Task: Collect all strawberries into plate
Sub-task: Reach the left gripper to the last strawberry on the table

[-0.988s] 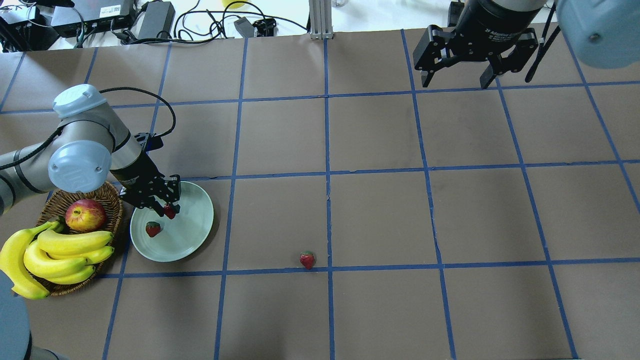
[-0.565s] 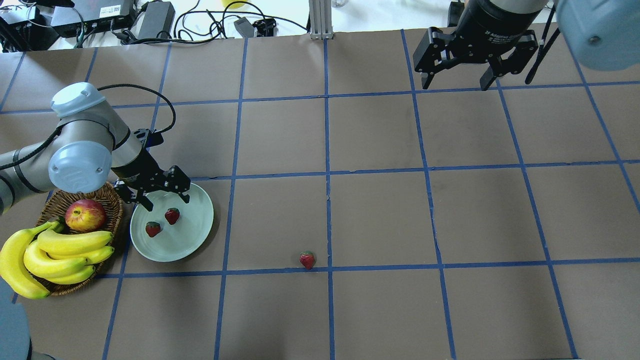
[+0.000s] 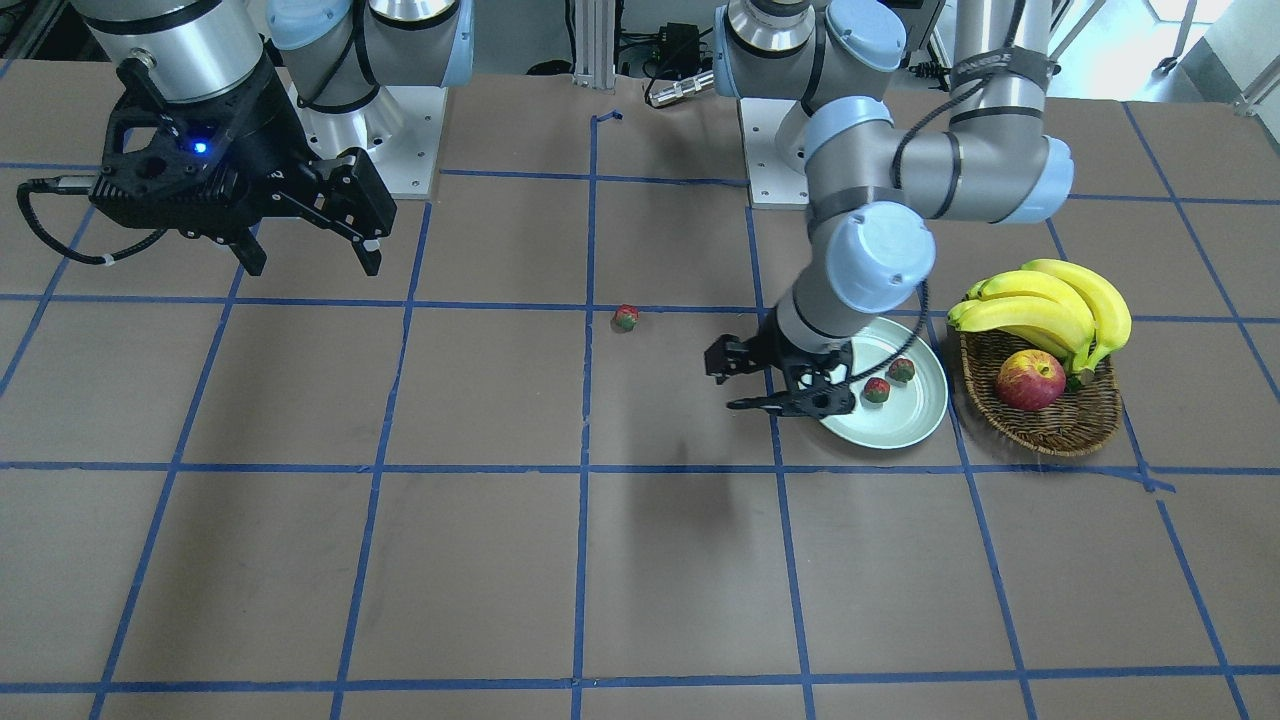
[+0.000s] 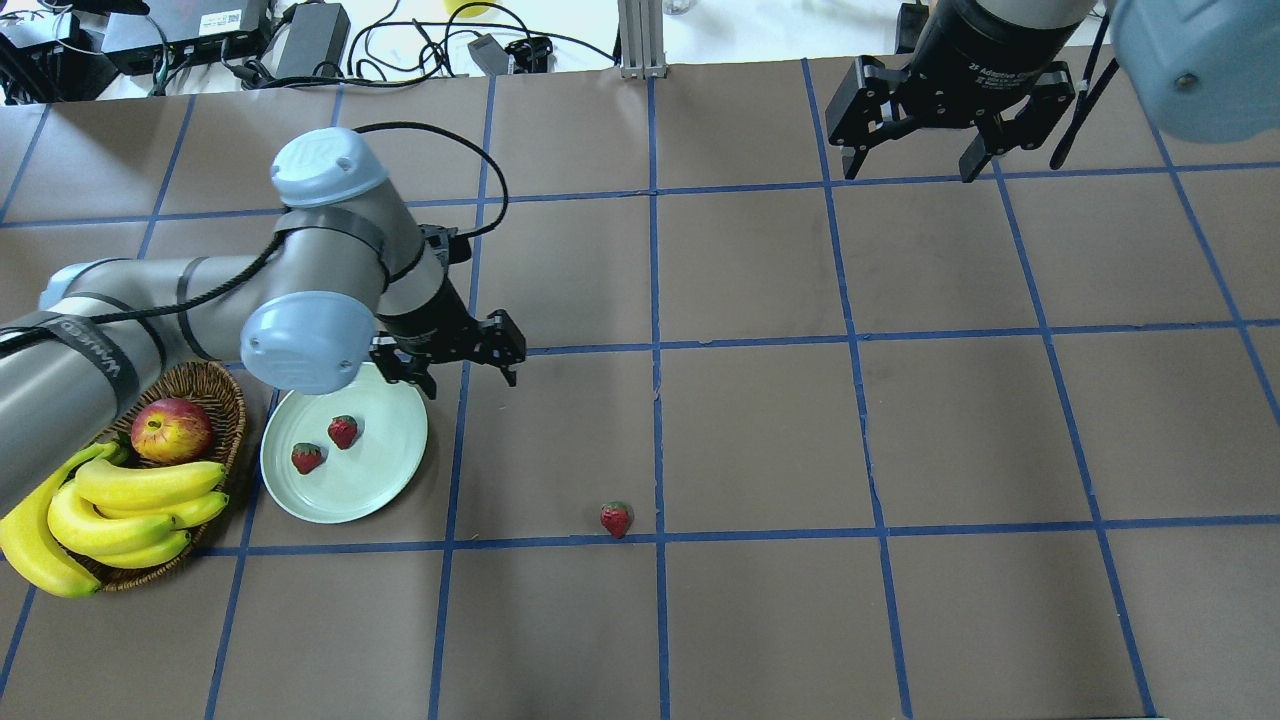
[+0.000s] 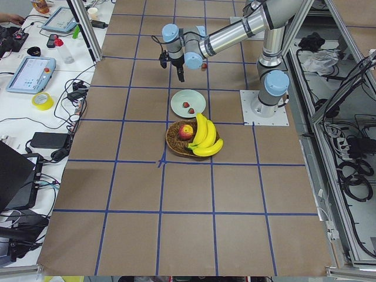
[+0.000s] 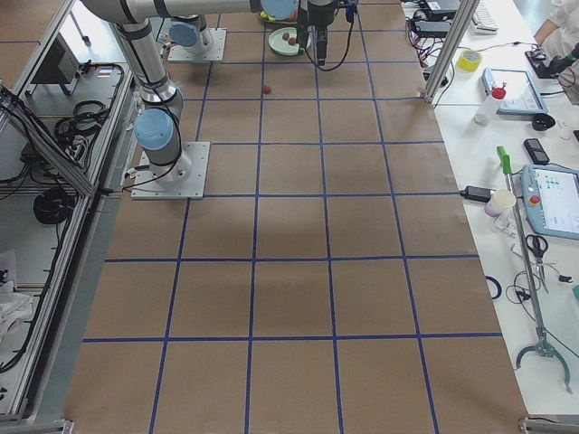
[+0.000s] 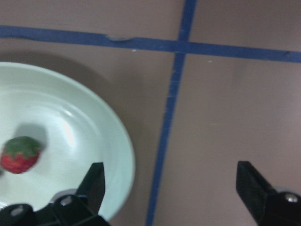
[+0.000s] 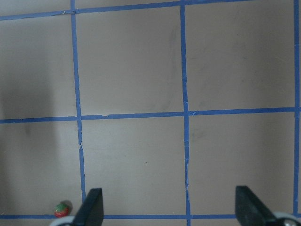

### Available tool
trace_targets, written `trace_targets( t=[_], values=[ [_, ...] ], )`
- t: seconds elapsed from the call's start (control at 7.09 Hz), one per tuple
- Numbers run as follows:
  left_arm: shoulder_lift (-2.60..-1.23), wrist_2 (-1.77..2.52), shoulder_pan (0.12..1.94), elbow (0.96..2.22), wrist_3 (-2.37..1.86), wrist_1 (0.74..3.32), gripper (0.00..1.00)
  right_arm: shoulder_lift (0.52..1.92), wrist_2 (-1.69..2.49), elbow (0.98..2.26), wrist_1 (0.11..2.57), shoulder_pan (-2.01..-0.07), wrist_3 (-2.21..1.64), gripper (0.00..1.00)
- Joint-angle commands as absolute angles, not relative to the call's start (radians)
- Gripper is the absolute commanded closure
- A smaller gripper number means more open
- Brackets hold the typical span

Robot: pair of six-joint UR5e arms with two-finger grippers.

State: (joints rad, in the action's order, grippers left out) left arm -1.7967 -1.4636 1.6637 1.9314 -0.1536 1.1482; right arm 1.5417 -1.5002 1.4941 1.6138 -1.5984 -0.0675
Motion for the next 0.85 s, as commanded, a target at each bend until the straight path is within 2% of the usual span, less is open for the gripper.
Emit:
trace_targets(
  t=[0.0, 0.28, 0.71],
  values=[
    [-1.793, -1.436, 1.866, 1.928, -0.266, 1.131, 0.0, 1.542, -1.5, 1.494, 1.614, -1.598, -0.067, 0.0],
    [-1.808, -1.437, 1.896, 1.945, -0.294, 1.132, 0.0, 1.542, -1.5, 1.494, 1.612, -1.598, -0.067, 0.0],
    [-1.832, -1.433, 1.908, 2.093, -0.301, 0.979, 0.0, 1.542, -1.5, 1.494, 1.612, -1.598, -0.067, 0.0]
  ],
)
